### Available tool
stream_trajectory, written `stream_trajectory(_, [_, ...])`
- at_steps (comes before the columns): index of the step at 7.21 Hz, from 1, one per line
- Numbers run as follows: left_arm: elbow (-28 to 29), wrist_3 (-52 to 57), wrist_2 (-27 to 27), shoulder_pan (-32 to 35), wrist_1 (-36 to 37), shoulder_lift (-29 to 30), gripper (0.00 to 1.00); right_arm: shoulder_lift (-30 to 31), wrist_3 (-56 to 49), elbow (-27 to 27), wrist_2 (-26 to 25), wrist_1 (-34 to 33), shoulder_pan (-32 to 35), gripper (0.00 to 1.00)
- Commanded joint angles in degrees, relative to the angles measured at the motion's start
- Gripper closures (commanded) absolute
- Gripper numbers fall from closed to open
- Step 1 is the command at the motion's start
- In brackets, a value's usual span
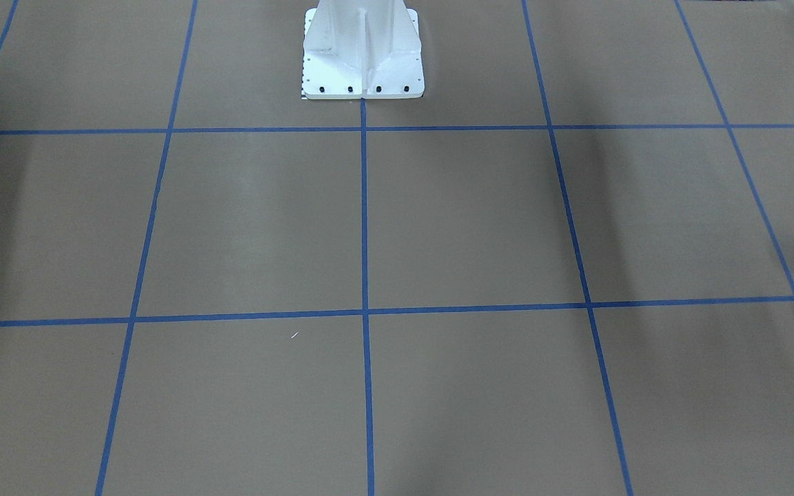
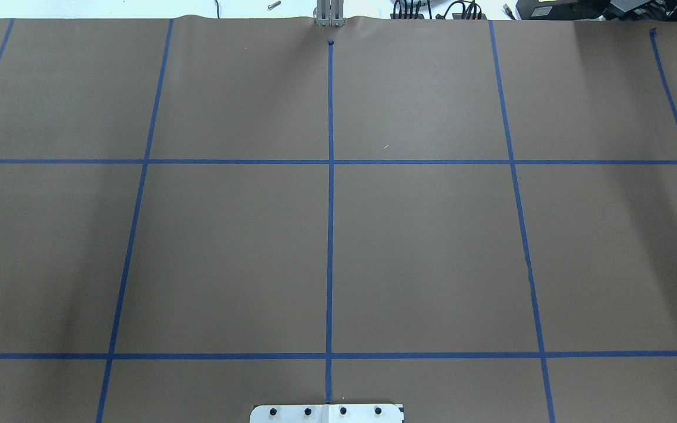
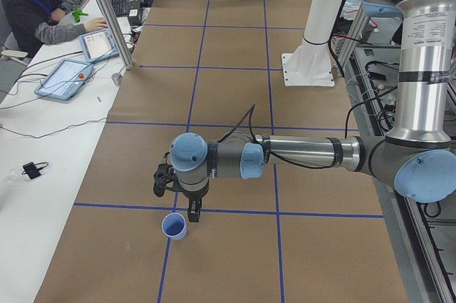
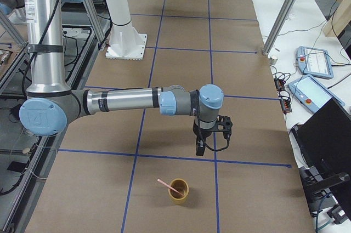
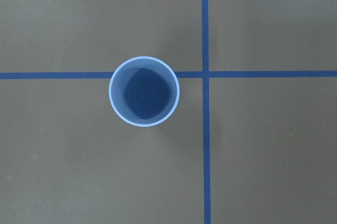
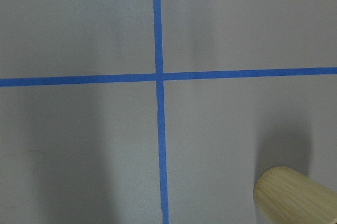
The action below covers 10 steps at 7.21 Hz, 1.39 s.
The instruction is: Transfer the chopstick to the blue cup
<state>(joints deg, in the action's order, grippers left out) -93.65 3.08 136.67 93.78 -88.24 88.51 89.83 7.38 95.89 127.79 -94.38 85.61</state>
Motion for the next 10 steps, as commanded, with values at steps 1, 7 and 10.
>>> stream_trajectory(1, [-0.4,-0.3,0.6,0.0,0.0,0.0,0.02,0.0,0.0,0.0,0.0,0.0,0.0,0.0])
stream_trajectory(7, [-2.4,0.0,-0.2,0.0,0.0,0.7,0.02,-0.2,-0.3,1.5,0.1,0.2,0.0,0.0])
stream_trajectory(10, [-2.8,-0.1,-2.5,0.0,-0.3,4.1,0.02,-0.1,0.1,1.6,-0.5,12.2,-1.0,0.0])
